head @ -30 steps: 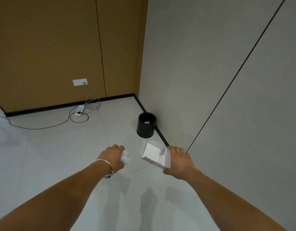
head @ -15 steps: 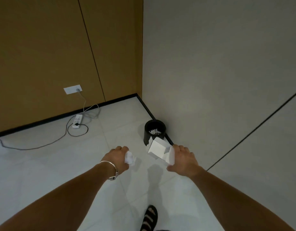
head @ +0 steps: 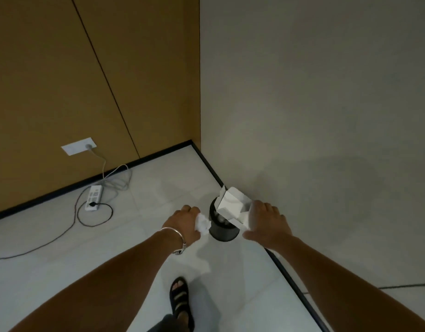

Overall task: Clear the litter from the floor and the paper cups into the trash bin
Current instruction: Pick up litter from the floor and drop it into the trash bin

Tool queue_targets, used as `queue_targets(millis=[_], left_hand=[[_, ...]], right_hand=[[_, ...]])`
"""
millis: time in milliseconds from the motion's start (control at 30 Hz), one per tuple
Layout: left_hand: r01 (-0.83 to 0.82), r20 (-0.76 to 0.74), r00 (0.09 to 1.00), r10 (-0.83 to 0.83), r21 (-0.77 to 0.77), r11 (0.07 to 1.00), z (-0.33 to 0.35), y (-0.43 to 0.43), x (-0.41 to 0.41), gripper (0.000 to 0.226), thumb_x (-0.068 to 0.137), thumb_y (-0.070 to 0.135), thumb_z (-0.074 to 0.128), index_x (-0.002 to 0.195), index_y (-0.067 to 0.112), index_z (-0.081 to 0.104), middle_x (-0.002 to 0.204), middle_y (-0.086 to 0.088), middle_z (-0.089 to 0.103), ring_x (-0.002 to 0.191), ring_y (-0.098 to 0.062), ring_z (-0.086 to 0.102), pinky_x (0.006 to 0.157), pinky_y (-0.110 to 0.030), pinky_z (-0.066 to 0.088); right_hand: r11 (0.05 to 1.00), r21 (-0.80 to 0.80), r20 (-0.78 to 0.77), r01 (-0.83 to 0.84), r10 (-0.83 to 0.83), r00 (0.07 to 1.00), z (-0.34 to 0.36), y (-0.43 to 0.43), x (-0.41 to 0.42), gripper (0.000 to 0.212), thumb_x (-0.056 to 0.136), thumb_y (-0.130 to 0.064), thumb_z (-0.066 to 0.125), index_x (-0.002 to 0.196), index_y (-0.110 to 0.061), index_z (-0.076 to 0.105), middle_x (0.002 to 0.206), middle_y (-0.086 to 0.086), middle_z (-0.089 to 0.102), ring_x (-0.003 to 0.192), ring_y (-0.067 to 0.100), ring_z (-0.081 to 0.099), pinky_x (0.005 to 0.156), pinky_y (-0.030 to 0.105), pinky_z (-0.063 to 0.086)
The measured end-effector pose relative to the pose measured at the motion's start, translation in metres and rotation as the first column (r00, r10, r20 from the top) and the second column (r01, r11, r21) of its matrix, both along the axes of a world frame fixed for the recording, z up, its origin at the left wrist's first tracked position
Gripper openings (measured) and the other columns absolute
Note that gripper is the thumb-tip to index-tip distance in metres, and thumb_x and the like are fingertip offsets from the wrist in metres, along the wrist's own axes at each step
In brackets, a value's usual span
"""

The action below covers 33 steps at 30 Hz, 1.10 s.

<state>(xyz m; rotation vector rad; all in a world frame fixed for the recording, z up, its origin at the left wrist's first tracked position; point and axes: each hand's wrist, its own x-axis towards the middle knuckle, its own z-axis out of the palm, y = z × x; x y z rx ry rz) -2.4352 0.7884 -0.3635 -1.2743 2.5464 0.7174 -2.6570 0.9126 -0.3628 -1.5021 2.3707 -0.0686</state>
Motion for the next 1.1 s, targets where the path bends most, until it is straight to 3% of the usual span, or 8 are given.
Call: queue_targets(millis=[167, 367, 533, 667, 833, 967, 1100], left_hand=[[0.098, 0.028, 0.994, -0.101, 0.113, 0.989, -0.038, -0.083, -0.057, 0.065, 0.076, 0.031, 0.066, 0.134, 0.022, 0.038, 0.129, -0.005, 0.044, 0.112, -0.026, 0.051, 0.091, -0.034, 0.046], [0.064, 0.129, 0.987, -0.094, 0.222, 0.973, -0.105, -0.152, -0.134, 0.066, 0.076, 0.037, 0.067, 0.133, 0.022, 0.037, 0.127, -0.004, 0.042, 0.111, -0.026, 0.051, 0.092, -0.038, 0.047], [0.049, 0.176, 0.979, -0.103, 0.285, 0.957, -0.212, -0.192, -0.211, 0.072, 0.08, 0.037, 0.065, 0.14, 0.019, 0.029, 0.135, -0.007, 0.038, 0.119, -0.028, 0.047, 0.097, -0.038, 0.044], [0.078, 0.191, 0.97, -0.153, 0.35, 0.933, -0.317, -0.213, -0.255, 0.078, 0.079, 0.035, 0.068, 0.142, 0.018, 0.026, 0.146, -0.008, 0.03, 0.127, -0.031, 0.042, 0.102, -0.042, 0.042], [0.046, 0.192, 0.972, -0.133, 0.4, 0.916, -0.435, -0.229, -0.272, 0.088, 0.072, 0.039, 0.075, 0.142, 0.023, 0.024, 0.14, -0.007, 0.036, 0.124, -0.031, 0.043, 0.099, -0.044, 0.044], [0.059, 0.118, 0.985, -0.129, 0.468, 0.882, -0.485, -0.24, -0.266, 0.112, 0.062, 0.041, 0.082, 0.148, 0.024, 0.014, 0.148, -0.004, 0.029, 0.134, -0.031, 0.032, 0.106, -0.048, 0.037], [0.088, 0.091, 0.985, -0.145, 0.46, 0.884, -0.487, -0.248, -0.242, 0.103, 0.067, 0.038, 0.078, 0.148, 0.025, 0.015, 0.148, -0.004, 0.029, 0.132, -0.03, 0.034, 0.106, -0.046, 0.038]], right_hand=[[0.985, 0.006, 0.12, 0.175, -0.174, 0.977, -0.03, -0.073, -0.042, 0.083, 0.06, -0.054, 0.076, 0.125, -0.023, 0.038, 0.116, -0.002, 0.051, 0.109, 0.021, 0.051, 0.089, 0.038, 0.05], [0.952, 0.035, 0.29, 0.305, -0.302, 0.908, -0.104, -0.132, -0.1, 0.083, 0.064, -0.051, 0.08, 0.127, -0.021, 0.035, 0.118, -0.003, 0.05, 0.107, 0.015, 0.048, 0.088, 0.027, 0.046], [0.914, 0.093, 0.419, 0.395, -0.396, 0.817, -0.205, -0.18, -0.141, 0.089, 0.065, -0.047, 0.082, 0.135, -0.022, 0.032, 0.128, -0.002, 0.045, 0.115, 0.017, 0.043, 0.092, 0.037, 0.05], [0.904, 0.105, 0.441, 0.414, -0.415, 0.796, -0.301, -0.212, -0.156, 0.09, 0.066, -0.045, 0.083, 0.138, -0.022, 0.033, 0.131, -0.003, 0.046, 0.123, 0.017, 0.044, 0.1, 0.037, 0.048], [0.86, 0.135, 0.469, 0.492, -0.493, 0.733, -0.412, -0.237, -0.16, 0.088, 0.064, -0.044, 0.085, 0.135, -0.022, 0.038, 0.129, -0.004, 0.049, 0.122, 0.017, 0.047, 0.095, 0.041, 0.053], [0.816, 0.154, 0.477, 0.557, -0.555, 0.681, -0.469, -0.254, -0.158, 0.088, 0.061, -0.042, 0.087, 0.132, -0.025, 0.037, 0.125, -0.006, 0.048, 0.119, 0.02, 0.05, 0.09, 0.042, 0.054], [0.755, 0.225, 0.476, 0.616, -0.637, 0.606, -0.484, -0.253, -0.139, 0.111, 0.064, -0.046, 0.086, 0.15, -0.022, 0.02, 0.145, 0.001, 0.038, 0.135, 0.024, 0.039, 0.104, 0.048, 0.045]])
